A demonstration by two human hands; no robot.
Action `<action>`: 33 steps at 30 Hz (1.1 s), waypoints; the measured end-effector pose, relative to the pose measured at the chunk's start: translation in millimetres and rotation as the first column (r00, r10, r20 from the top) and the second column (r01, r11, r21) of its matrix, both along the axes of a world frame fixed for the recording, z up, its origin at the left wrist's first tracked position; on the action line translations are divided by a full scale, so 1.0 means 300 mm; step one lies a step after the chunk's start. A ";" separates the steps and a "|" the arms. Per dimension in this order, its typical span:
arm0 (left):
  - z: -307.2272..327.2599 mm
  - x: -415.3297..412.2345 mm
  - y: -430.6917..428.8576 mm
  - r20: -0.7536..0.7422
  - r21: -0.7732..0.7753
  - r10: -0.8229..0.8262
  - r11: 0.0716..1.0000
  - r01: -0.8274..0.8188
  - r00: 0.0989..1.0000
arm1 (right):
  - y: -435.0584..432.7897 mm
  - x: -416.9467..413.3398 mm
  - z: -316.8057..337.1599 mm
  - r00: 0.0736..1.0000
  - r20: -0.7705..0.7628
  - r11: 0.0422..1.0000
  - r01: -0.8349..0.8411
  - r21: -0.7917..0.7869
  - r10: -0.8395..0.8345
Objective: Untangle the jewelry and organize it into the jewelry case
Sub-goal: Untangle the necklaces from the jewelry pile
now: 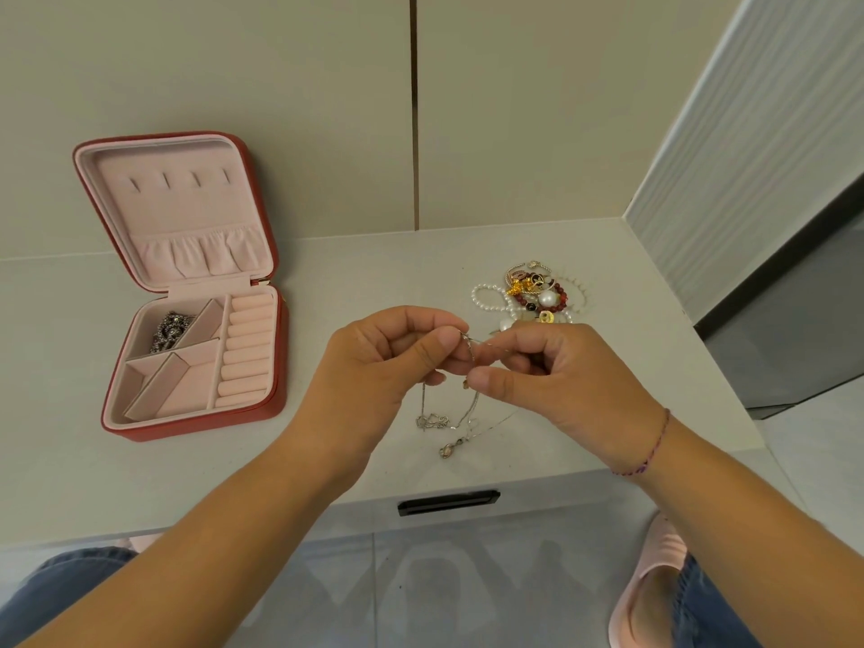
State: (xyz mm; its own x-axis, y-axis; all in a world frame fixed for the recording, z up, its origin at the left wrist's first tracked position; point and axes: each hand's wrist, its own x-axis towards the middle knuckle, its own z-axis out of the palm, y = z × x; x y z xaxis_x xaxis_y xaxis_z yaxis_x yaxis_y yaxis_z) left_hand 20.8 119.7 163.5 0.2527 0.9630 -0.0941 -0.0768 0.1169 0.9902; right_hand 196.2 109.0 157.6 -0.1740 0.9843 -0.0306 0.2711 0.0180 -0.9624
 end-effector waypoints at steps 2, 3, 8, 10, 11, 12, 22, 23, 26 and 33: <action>-0.005 0.000 0.001 -0.004 0.002 0.004 1.000 -0.004 1.000 | 0.000 0.002 0.002 0.999 0.035 1.000 0.007 -0.002 -0.006; -0.008 0.000 0.002 -0.009 0.005 0.008 1.000 -0.008 1.000 | 0.001 0.004 0.003 0.999 0.052 1.000 0.009 -0.001 -0.009; -0.017 -0.004 0.003 -0.035 0.014 0.028 1.000 -0.027 0.999 | 0.001 0.016 0.008 0.998 0.054 0.999 0.038 0.016 -0.039; -0.018 -0.005 0.005 -0.034 0.013 0.037 0.999 -0.037 0.999 | 0.006 0.023 0.009 0.998 0.021 0.998 0.066 0.021 -0.067; -0.018 -0.005 0.006 -0.035 0.015 0.045 0.999 -0.044 0.998 | 0.008 0.027 0.009 0.997 -0.001 0.996 0.083 0.021 -0.083; -0.017 -0.005 0.007 -0.035 0.017 0.052 0.999 -0.051 0.998 | 0.011 0.031 0.010 0.995 -0.023 0.995 0.100 0.019 -0.100; -0.018 0.001 0.006 -0.001 0.012 0.006 1.000 -0.006 1.000 | 0.015 0.040 0.019 0.991 -0.101 0.996 0.092 -0.019 -0.093; -0.019 0.001 0.006 0.009 0.009 0.002 1.000 -0.002 1.000 | 0.016 0.040 0.018 0.991 -0.102 0.996 0.083 -0.024 -0.085; -0.018 0.002 0.004 0.050 -0.002 -0.008 1.000 0.009 0.999 | 0.016 0.039 0.014 0.992 -0.109 0.997 0.056 -0.046 -0.061; -0.020 0.008 0.003 0.123 -0.045 -0.030 0.998 0.036 0.992 | 0.013 0.030 0.005 0.989 -0.142 0.993 -0.065 -0.101 0.050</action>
State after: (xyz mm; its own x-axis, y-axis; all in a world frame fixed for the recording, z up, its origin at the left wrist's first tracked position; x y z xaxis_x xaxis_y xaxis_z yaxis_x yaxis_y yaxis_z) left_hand 23.1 120.5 157.5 0.2966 0.9491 -0.1056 -0.1921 0.1676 0.9670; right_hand 205.2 112.9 159.0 -0.2398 0.9651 -0.1051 0.1363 -0.0737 -0.9879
